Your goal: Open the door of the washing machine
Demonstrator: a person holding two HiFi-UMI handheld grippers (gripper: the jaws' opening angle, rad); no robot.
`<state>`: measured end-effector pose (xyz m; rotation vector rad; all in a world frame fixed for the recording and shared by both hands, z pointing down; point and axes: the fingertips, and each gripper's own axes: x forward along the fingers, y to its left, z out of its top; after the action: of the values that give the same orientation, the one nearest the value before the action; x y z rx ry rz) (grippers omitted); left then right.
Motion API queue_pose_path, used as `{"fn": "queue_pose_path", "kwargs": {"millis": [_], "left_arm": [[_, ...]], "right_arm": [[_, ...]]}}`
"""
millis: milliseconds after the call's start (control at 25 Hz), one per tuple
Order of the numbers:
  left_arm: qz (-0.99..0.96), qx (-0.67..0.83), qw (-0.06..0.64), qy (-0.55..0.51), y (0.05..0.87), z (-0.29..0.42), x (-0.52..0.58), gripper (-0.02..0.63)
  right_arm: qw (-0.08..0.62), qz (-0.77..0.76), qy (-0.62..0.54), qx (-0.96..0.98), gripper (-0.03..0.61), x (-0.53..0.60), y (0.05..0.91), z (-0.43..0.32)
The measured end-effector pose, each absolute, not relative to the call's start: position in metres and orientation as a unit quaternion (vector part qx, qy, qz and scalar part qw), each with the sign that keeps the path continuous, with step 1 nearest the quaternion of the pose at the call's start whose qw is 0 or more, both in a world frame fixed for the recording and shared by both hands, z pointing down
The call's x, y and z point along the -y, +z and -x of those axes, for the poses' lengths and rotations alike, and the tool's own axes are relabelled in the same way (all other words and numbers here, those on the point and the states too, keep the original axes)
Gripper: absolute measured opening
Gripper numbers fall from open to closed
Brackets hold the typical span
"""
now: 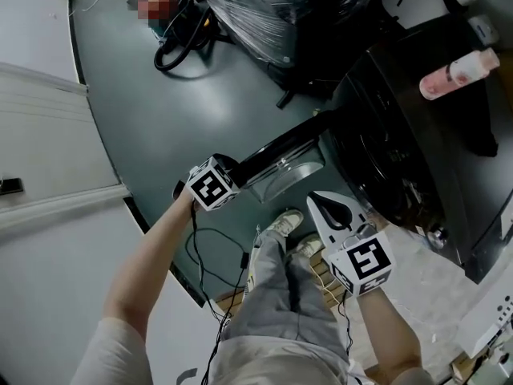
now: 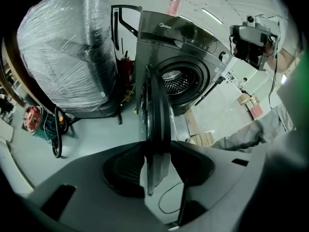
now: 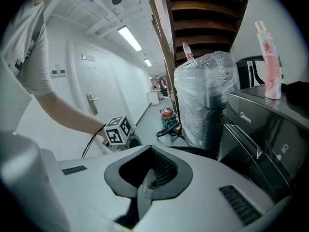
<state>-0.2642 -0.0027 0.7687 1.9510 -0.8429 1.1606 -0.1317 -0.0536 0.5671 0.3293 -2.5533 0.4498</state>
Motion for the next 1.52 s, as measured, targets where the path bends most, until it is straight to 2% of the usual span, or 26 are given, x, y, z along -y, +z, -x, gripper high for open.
{"fn": "queue_pose_path", "kwargs": {"millis": [200,520,880,1240,1520], "left_arm": [[-0.771,0.318,0.333,0.440,0.763,0.278,0.014,0.186],[-0.777,0.324,0.302,0.448,0.760,0.317,0.039,0.184],[-0.773,0.360,0.238,0.464,0.761,0.369,0.084,0.186],[-0.781,0.363,0.216,0.460,0.760,0.393,0.113,0.187],[-0.778,0.338,0.234,0.474,0.757,0.388,0.106,0.193]], "right_arm": [[0.269,-0.104,0.163,0.944,0.023,0.053,0.584,0.161],[0.241,-0.106,0.159,0.952,0.023,0.078,0.598,0.206],[0.244,-0.103,0.149,0.953,0.023,0.088,0.623,0.239],[0.240,-0.108,0.167,0.950,0.023,0.095,0.637,0.256],[0.222,-0.110,0.197,0.949,0.023,0.093,0.627,0.259]]}}
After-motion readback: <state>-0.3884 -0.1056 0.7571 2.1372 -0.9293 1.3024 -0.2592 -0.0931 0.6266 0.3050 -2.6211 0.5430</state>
